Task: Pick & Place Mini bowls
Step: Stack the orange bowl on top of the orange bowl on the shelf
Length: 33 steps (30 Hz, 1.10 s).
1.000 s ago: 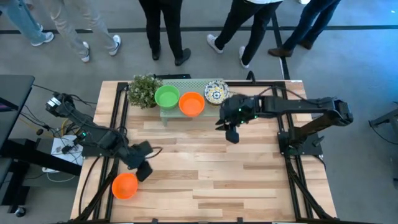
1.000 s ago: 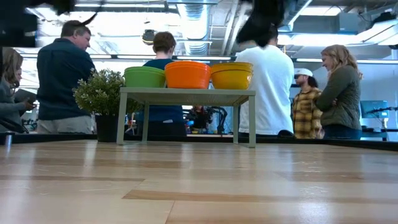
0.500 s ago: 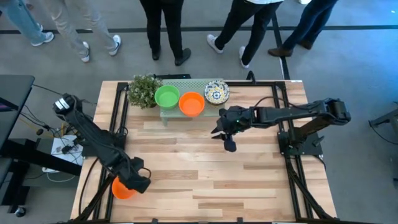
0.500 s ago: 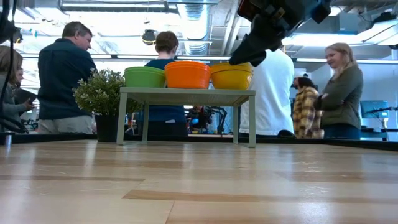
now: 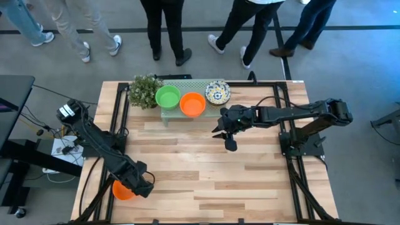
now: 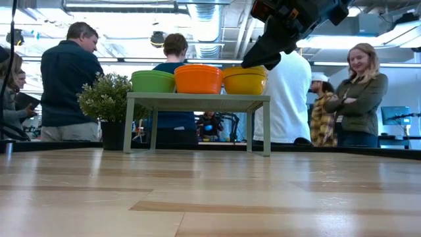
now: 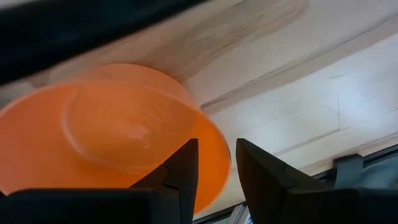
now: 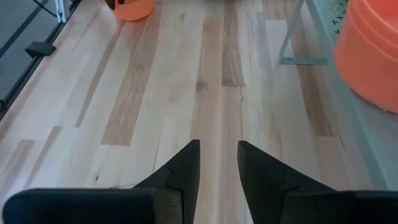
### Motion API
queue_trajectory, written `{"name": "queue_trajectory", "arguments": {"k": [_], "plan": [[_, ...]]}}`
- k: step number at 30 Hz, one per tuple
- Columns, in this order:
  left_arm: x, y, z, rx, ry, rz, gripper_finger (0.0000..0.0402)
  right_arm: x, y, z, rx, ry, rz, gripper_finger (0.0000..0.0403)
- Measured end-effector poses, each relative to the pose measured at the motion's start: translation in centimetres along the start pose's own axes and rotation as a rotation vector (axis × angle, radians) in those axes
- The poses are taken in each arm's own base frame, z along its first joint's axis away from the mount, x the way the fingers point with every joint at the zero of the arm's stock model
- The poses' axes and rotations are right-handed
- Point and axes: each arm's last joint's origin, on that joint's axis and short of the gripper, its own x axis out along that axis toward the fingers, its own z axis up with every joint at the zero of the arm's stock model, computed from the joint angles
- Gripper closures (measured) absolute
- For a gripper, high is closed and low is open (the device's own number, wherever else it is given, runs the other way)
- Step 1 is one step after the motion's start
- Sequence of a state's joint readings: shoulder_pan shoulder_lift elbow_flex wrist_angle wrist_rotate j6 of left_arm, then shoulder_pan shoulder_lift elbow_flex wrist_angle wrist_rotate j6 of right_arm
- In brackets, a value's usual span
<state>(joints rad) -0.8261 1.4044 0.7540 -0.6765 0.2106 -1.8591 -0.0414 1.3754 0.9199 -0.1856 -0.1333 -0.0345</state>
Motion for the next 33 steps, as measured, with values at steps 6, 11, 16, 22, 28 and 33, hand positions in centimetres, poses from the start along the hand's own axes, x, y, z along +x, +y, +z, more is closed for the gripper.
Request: {"name": "queue_trajectory", "arguments": {"k": [6, 11, 16, 22, 28, 33], "plan": [[0.0, 0.0, -0.1, 0.06, -0.034, -0.008, 0.0313, 0.0, 0.0, 0.0, 0.002, 0.001, 0.0, 0.03], [0.2, 0.1, -0.3, 0.068, -0.043, -0.003, 0.0362, 0.0, 0.0, 0.0, 0.001, 0.002, 0.001, 0.03], [0.9, -0.1, -0.4, 0.145, -0.04, 0.026, 0.039, 0.0, 0.0, 0.0, 0.001, 0.002, 0.002, 0.03], [0.3, -0.9, -0.1, 0.229, -0.041, -0.005, 0.0391, 0.0, 0.0, 0.0, 0.001, 0.004, 0.001, 0.03], [-2.3, -3.8, 0.6, 0.388, -0.163, -0.133, 0.0395, 0.0, 0.0, 0.0, 0.001, 0.003, 0.001, 0.03], [-4.6, -5.7, 2.1, 0.57, -0.305, -0.181, 0.0396, 0.0, 0.0, 0.0, 0.0, 0.002, 0.001, 0.03]]}}
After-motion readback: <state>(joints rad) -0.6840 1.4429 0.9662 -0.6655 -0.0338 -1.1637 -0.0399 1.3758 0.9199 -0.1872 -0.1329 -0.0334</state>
